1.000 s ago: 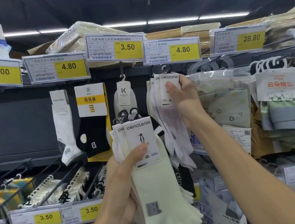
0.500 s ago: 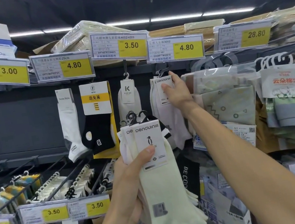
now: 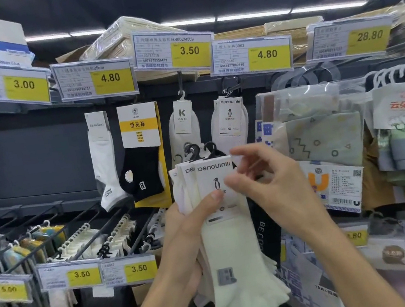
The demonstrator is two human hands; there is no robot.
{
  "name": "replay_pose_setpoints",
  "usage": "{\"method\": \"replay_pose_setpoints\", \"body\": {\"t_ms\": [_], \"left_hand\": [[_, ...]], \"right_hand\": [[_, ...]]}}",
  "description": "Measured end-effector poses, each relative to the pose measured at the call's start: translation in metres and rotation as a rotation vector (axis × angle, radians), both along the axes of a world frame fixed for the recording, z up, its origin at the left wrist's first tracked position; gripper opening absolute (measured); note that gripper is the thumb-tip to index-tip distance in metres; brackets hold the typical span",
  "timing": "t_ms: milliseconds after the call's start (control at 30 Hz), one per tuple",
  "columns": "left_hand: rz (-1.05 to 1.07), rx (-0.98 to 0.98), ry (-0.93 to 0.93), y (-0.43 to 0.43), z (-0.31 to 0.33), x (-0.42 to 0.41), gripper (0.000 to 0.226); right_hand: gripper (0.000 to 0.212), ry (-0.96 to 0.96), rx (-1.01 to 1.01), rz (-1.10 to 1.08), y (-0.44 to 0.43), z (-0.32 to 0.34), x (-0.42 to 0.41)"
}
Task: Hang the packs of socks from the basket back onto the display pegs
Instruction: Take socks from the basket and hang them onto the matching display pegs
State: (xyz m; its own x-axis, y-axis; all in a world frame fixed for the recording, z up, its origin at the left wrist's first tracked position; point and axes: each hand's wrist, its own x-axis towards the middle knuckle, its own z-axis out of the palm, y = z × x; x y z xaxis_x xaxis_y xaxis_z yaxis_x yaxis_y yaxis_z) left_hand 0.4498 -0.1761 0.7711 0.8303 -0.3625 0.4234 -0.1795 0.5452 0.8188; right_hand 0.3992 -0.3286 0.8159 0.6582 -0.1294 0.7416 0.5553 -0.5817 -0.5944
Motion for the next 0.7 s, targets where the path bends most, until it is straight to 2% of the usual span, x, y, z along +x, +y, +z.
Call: {"method": "replay_pose_setpoints", "body": {"t_ms": [100, 200, 400, 567, 700], "left_hand": [[-0.002, -0.012, 0.007, -0.003, 0.000, -0.002, 0.043], [-0.056, -0.025, 0.015, -0.004, -0.001, -0.004, 0.047], [-0.002, 0.001, 0.006, -0.003, 0.001, -0.004, 0.043], [0.049, -0.022, 0.049, -0.006, 0.002, -0.002, 0.049], [0.041, -0.068, 0.070, -0.005, 0.001, -0.003, 0.030]], "right_hand": [[0.032, 0.118, 0.020, 0.087, 0.000, -0.007, -0.001], [0.021, 0.146, 0.105, 0.182, -0.007, -0.009, 0.002], [0.023, 0.160, 0.133, 0.220, -0.012, -0.014, -0.001], [0.020, 0.170, 0.112, 0.234, -0.014, -0.020, 0.000], [0.016, 0.073, 0.384, 0.225, -0.023, -0.007, 0.008]]}}
